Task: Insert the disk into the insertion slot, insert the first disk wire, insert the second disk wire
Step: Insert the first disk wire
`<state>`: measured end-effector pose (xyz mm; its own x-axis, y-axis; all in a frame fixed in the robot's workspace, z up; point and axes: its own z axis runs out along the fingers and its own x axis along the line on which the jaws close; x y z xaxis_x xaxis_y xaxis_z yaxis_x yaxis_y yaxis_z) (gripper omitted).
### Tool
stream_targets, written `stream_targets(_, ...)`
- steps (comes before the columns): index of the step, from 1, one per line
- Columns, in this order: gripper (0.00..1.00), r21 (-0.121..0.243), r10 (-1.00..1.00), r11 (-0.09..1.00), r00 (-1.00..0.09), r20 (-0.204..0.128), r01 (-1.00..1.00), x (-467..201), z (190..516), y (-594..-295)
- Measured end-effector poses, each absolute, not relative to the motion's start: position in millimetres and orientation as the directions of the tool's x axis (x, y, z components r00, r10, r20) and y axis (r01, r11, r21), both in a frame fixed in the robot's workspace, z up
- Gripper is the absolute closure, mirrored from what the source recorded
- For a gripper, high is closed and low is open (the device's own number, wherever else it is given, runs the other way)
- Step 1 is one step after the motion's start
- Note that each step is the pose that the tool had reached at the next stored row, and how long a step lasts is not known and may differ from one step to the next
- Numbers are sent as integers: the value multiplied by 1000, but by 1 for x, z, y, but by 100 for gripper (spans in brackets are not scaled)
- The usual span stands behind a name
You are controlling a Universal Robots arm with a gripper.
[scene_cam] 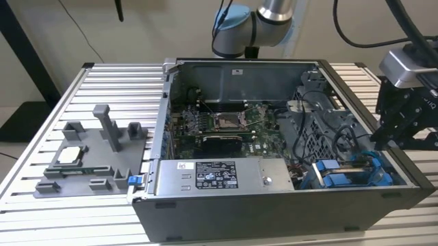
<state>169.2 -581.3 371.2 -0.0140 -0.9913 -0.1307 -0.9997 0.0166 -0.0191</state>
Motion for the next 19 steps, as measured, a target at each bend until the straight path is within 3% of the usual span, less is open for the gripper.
stream_targets(1,100,-19,-991,17,-14,-133,-1000,169,370,-581)
stream_targets(7,100,-18,-984,17,-14,-179,-1000,169,369,-581)
stream_targets(19,100,-18,-982,18,-14,-187,-1000,128,383,-582)
